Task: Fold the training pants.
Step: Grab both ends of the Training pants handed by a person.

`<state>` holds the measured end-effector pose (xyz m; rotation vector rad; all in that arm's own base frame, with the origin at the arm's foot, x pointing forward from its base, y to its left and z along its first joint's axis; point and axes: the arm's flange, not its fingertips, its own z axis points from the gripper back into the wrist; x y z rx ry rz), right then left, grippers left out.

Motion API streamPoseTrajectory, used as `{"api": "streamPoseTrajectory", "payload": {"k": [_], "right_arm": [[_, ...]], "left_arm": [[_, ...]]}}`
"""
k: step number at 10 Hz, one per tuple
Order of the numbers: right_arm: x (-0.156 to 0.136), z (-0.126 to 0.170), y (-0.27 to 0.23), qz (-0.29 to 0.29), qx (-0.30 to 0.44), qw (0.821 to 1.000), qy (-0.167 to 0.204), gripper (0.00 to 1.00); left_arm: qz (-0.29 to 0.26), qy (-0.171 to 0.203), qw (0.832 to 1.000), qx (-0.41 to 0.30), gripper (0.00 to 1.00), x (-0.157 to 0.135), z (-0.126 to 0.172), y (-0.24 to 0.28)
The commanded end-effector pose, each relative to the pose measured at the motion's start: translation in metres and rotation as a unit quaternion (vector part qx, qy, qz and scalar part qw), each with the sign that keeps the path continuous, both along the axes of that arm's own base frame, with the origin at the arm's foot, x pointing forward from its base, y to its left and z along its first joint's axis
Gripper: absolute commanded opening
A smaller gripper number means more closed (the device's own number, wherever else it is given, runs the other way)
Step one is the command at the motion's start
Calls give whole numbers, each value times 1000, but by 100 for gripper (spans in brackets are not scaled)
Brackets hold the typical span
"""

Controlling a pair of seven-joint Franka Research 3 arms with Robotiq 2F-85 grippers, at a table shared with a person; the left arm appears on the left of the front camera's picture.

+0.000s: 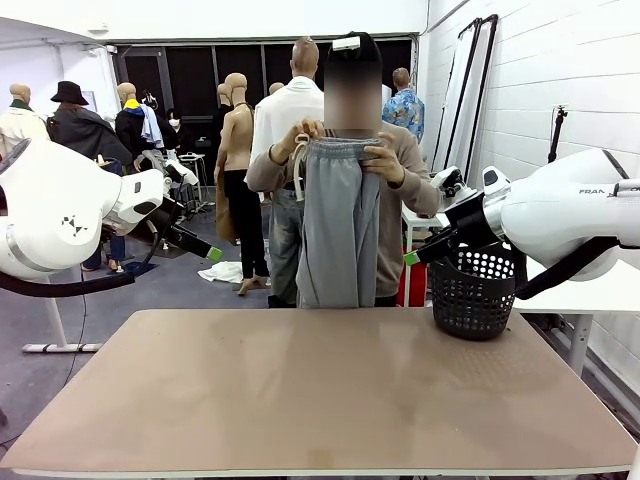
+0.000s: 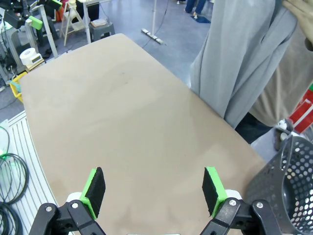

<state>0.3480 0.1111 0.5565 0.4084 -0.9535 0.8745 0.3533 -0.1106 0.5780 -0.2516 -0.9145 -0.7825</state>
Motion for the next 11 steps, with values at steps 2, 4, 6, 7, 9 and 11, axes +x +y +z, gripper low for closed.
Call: {"api": "streamPoseTrajectory", "payload": {"k": [2, 4, 6, 7, 9, 11], "right_arm": [[0, 0, 0, 0, -1, 1000, 0, 100], [0, 0, 0, 0, -1, 1000, 0, 100], [0, 0, 0, 0, -1, 1000, 0, 100], [0, 0, 0, 0, -1, 1000, 0, 100], [0, 0, 0, 0, -1, 1000, 0, 100], [0, 0, 0, 0, -1, 1000, 0, 100]], "left_arm": [[-5, -1, 1000, 3, 100, 0, 0, 2], [-5, -1, 1000, 3, 100, 0, 0, 2], [-5, -1, 1000, 3, 100, 0, 0, 2], [-5, -1, 1000, 3, 100, 0, 0, 2], [-5, -1, 1000, 3, 100, 0, 0, 2], [-5, -1, 1000, 3, 100, 0, 0, 2]]}}
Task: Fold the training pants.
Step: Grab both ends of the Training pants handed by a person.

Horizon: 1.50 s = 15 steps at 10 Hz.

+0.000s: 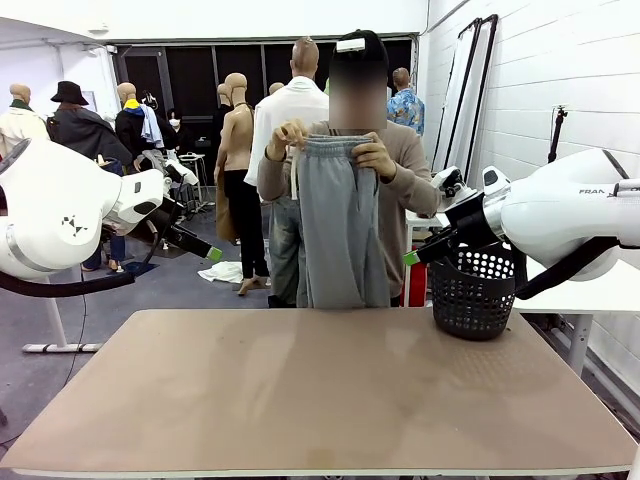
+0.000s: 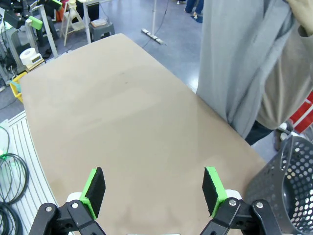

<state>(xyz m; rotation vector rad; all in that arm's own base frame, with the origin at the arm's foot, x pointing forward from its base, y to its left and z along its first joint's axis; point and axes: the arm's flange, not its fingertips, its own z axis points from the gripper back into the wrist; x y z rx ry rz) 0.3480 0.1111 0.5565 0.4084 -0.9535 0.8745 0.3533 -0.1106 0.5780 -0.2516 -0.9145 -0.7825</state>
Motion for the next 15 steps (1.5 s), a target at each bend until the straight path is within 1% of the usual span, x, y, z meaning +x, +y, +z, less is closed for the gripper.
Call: {"api": "streamPoseTrajectory", "payload": {"k": [1, 15], "right_arm": [[0, 0, 0, 0, -1, 1000, 0, 100], [0, 0, 0, 0, -1, 1000, 0, 100]], "left_arm": [[-5, -1, 1000, 3, 100, 0, 0, 2], [-5, -1, 1000, 3, 100, 0, 0, 2]]}}
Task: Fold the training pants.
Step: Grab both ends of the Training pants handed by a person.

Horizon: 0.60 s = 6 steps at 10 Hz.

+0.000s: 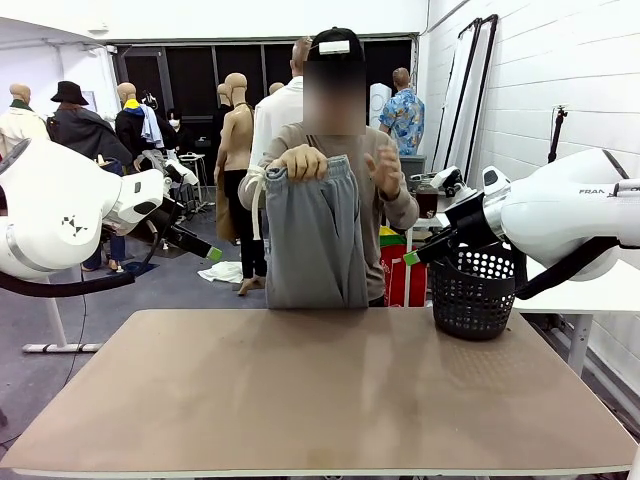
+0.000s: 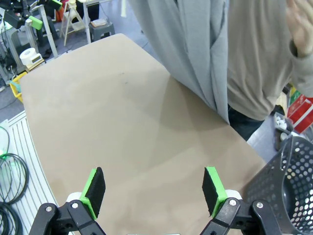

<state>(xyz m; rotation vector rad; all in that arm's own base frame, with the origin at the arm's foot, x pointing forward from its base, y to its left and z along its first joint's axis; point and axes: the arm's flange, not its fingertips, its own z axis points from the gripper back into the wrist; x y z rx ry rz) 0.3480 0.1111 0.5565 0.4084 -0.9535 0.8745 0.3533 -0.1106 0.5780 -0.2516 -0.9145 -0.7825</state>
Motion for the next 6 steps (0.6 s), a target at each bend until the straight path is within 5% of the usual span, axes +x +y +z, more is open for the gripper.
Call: {"api": "streamPoseTrajectory", "payload": {"k": [1, 6], "right_arm": [[0, 0, 0, 0, -1, 1000, 0, 100], [0, 0, 0, 0, -1, 1000, 0, 100]], "left_arm": [[-5, -1, 1000, 3, 100, 0, 0, 2], [-5, -1, 1000, 3, 100, 0, 0, 2]]}}
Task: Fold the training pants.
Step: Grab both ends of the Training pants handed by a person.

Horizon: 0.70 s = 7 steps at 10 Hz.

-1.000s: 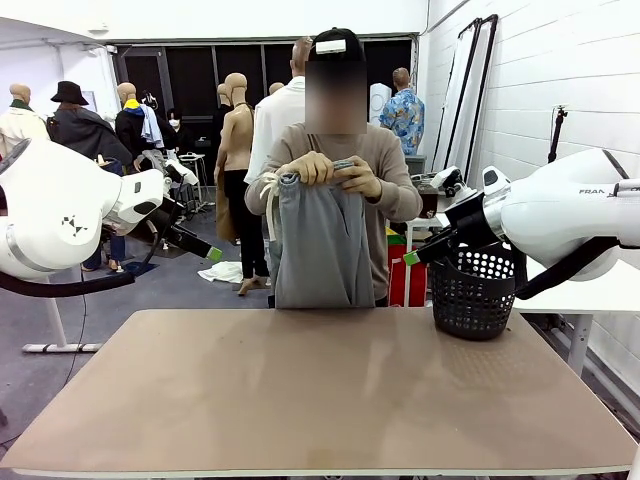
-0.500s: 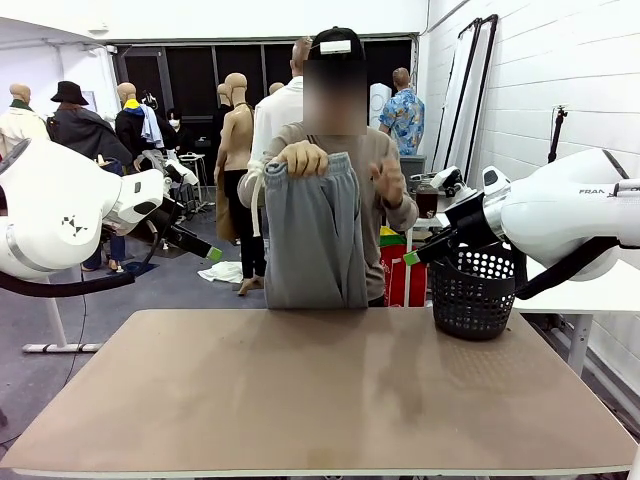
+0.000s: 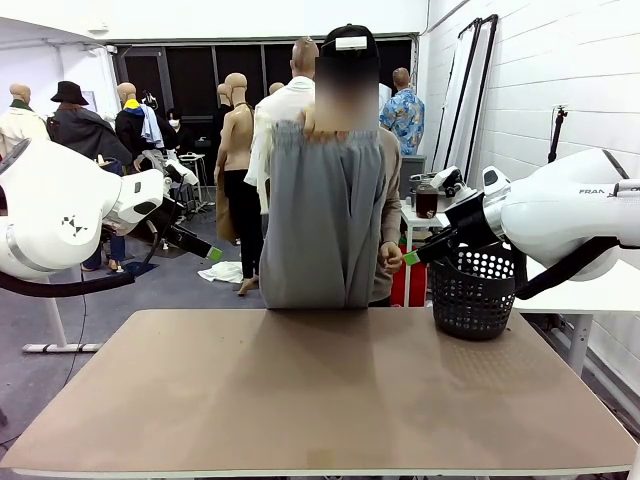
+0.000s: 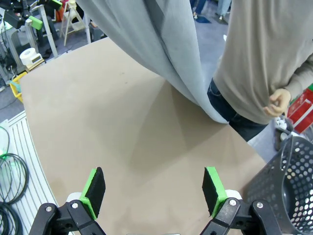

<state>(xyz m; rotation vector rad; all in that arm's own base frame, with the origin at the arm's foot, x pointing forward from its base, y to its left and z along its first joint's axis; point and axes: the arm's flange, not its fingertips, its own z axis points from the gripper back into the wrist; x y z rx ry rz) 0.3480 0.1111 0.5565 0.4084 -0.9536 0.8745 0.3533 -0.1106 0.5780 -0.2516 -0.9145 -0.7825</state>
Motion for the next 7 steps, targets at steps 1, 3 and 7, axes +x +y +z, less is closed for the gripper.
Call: {"api": "streamPoseTrajectory", "payload": {"k": [1, 3, 7], "right_arm": [[0, 0, 0, 0, -1, 1000, 0, 100], [0, 0, 0, 0, -1, 1000, 0, 100], [0, 0, 0, 0, -1, 1000, 0, 100]], "left_arm": [[-5, -1, 1000, 3, 100, 0, 0, 2], [-5, -1, 1000, 3, 100, 0, 0, 2], [-5, -1, 1000, 3, 100, 0, 0, 2]]}}
